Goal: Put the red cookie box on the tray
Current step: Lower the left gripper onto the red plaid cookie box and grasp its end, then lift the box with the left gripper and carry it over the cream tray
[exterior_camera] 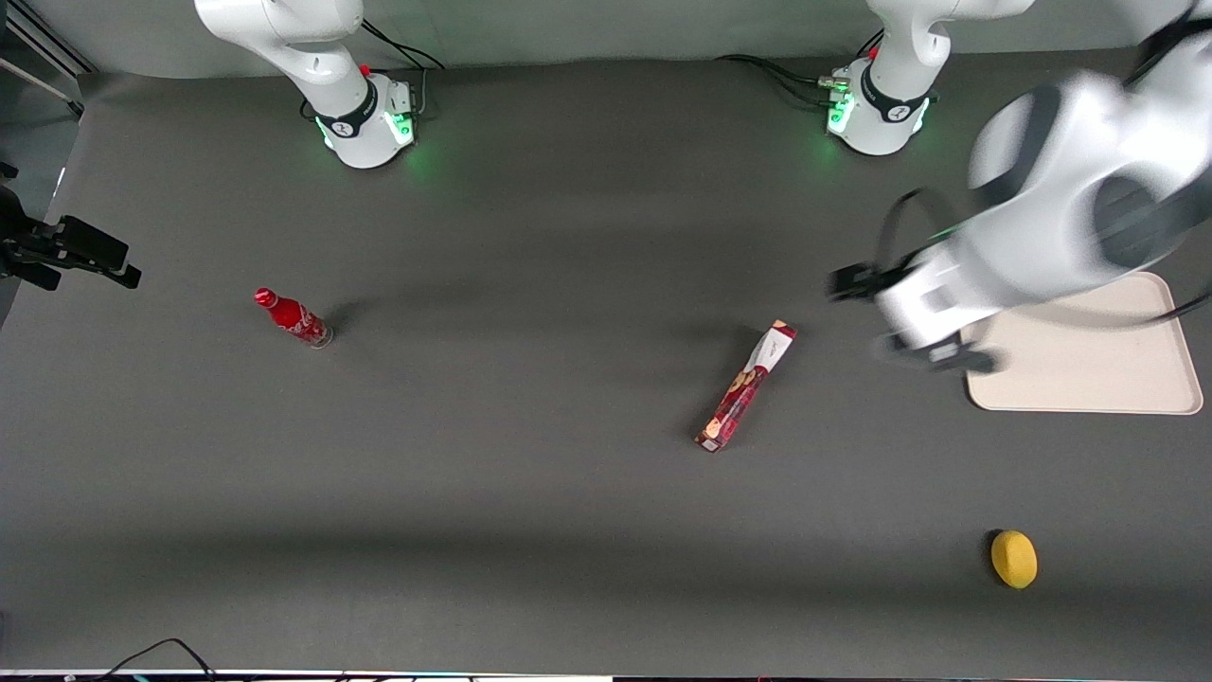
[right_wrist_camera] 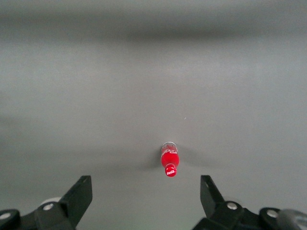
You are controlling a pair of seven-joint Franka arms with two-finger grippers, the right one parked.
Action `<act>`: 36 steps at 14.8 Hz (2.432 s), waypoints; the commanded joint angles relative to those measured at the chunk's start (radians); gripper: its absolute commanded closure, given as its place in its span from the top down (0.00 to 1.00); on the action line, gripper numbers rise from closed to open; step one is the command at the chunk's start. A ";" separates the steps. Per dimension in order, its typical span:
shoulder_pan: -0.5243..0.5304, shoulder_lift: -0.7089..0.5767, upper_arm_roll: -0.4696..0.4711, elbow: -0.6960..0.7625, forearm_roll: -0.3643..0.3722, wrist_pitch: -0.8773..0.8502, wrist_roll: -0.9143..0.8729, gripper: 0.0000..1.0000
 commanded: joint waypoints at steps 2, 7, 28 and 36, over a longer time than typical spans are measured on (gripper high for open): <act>-0.010 0.188 -0.074 -0.083 0.016 0.212 -0.012 1.00; -0.050 0.259 -0.081 -0.262 0.126 0.502 -0.017 1.00; -0.020 0.024 0.496 0.294 0.088 -0.350 0.084 0.00; 0.064 0.315 0.885 0.192 0.112 0.025 0.507 0.00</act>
